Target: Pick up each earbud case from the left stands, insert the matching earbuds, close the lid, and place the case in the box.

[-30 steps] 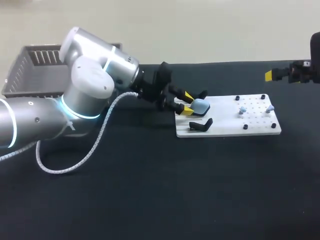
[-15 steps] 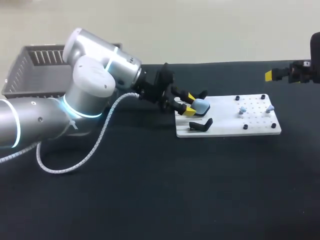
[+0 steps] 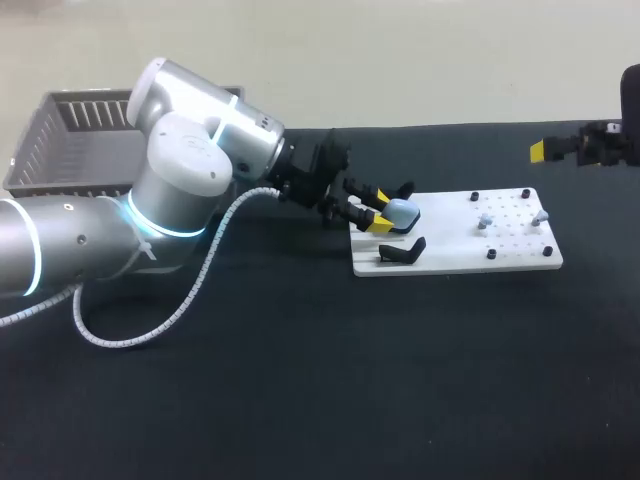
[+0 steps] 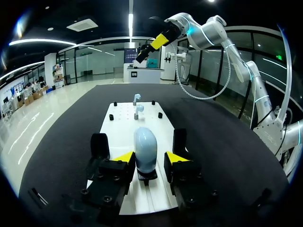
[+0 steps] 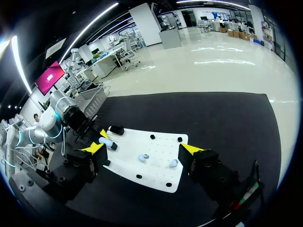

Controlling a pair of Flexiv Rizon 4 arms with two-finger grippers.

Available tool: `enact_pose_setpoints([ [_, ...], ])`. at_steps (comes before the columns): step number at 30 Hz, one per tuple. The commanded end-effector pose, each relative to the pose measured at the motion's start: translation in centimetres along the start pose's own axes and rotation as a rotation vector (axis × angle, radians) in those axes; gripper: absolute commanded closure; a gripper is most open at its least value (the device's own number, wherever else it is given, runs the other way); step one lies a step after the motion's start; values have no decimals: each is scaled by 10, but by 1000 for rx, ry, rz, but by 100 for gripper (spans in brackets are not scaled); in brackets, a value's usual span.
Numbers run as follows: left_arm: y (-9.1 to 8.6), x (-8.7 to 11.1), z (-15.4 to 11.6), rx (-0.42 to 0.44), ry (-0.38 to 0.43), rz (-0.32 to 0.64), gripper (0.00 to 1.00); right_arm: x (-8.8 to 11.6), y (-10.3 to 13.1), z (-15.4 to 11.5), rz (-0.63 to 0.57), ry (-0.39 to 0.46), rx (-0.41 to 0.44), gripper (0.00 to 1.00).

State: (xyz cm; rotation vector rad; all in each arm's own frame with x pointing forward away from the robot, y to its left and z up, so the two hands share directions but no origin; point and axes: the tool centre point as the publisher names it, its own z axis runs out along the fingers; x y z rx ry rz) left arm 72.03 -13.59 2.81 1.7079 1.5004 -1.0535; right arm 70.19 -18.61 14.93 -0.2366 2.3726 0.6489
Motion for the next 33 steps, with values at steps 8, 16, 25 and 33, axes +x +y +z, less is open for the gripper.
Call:
enact_pose_setpoints([
  [8,3,2,6,-8,1,-6,54,0,0,0,-1,0,1,0],
  [16,7,-1,8,-14,1,-5,63,0,0,0,-1,0,1,0],
  [25,9,-2,13,-8,12,-2,100,0,0,0,-1,0,1,0],
  [33,-4,-12,-5,-50,-5,30,100,0,0,0,-1,0,1,0],
])
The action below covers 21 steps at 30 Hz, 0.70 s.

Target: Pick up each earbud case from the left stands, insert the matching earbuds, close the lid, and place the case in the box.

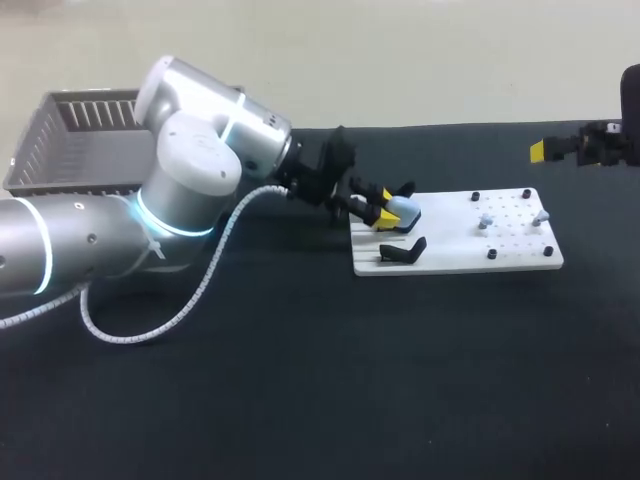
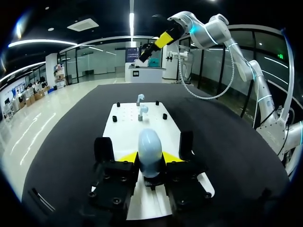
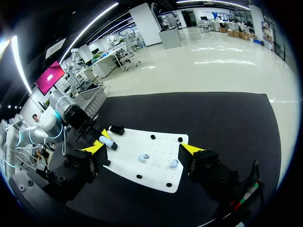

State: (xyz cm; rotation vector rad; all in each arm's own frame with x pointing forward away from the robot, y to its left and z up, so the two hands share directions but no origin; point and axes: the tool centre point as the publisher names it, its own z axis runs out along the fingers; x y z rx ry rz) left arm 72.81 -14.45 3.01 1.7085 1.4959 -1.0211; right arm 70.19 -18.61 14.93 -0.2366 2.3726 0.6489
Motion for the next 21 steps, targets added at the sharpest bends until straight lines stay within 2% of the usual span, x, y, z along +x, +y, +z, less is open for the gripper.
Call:
enact_pose_setpoints([
  [1,-15,-9,-14,-37,-23,20,100,0,0,0,-1,0,1,0],
  [10,-47,-38,-47,-131,-147,37,100,0,0,0,-1,0,1,0],
  [21,-65,-65,-54,-144,-265,21,100,0,0,0,-1,0,1,0],
])
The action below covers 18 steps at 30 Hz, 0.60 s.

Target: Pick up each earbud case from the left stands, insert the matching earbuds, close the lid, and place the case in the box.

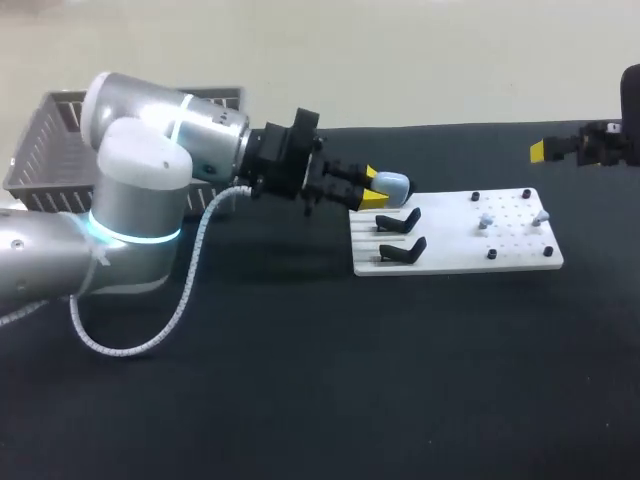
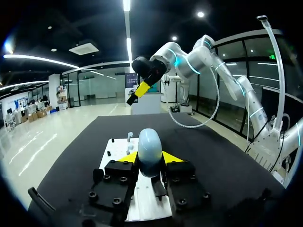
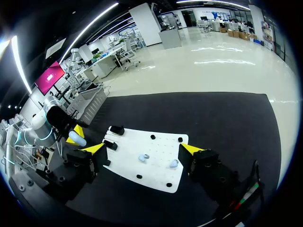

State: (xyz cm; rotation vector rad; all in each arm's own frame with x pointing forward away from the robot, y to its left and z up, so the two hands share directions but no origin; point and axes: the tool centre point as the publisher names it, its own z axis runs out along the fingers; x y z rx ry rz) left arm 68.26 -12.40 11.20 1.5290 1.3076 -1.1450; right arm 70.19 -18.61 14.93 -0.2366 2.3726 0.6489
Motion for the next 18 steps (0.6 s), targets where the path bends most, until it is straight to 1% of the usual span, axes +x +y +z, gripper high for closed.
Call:
enact_pose_setpoints([
  [1,-16,-4,-2,-127,-27,-5,100,0,0,0,-1,0,1,0],
  [6,-24,-16,-4,-139,-60,-4,100,0,0,0,-1,0,1,0],
  [10,-26,-19,-5,-130,-95,11,100,0,0,0,-1,0,1,0],
  [14,-26,-20,-6,-123,-106,27,100,0,0,0,-1,0,1,0],
  [16,-26,-20,-6,-121,-91,34,100,0,0,0,-1,0,1,0],
  [18,-26,-20,-6,-114,-101,34,100,0,0,0,-1,0,1,0],
])
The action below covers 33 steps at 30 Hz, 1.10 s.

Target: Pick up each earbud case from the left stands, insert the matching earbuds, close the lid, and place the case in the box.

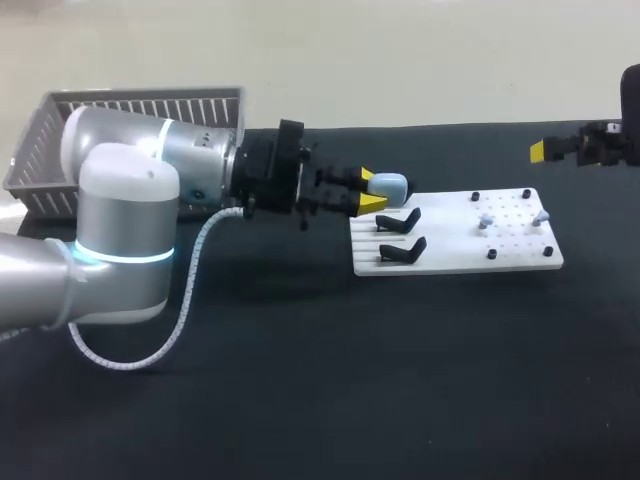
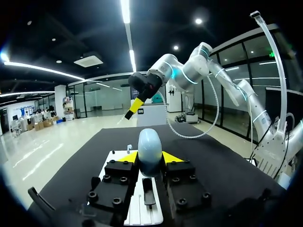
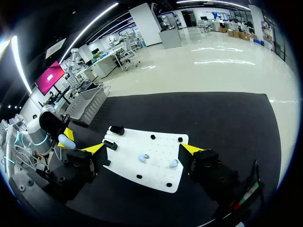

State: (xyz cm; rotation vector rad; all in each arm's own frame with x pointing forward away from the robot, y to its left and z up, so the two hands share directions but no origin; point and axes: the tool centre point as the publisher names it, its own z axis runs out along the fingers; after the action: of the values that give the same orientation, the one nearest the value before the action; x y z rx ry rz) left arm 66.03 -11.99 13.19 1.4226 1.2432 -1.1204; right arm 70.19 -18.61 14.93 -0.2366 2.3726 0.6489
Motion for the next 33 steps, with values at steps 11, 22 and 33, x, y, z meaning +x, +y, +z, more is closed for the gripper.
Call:
enact_pose_setpoints([
  [11,-3,-1,5,11,-36,35,100,0,0,0,-1,0,1,0],
  [22,-3,-2,6,20,-50,33,100,0,0,0,-1,0,1,0],
  [33,-3,-2,6,20,-50,33,100,26,32,-10,-69,8,-57,0],
])
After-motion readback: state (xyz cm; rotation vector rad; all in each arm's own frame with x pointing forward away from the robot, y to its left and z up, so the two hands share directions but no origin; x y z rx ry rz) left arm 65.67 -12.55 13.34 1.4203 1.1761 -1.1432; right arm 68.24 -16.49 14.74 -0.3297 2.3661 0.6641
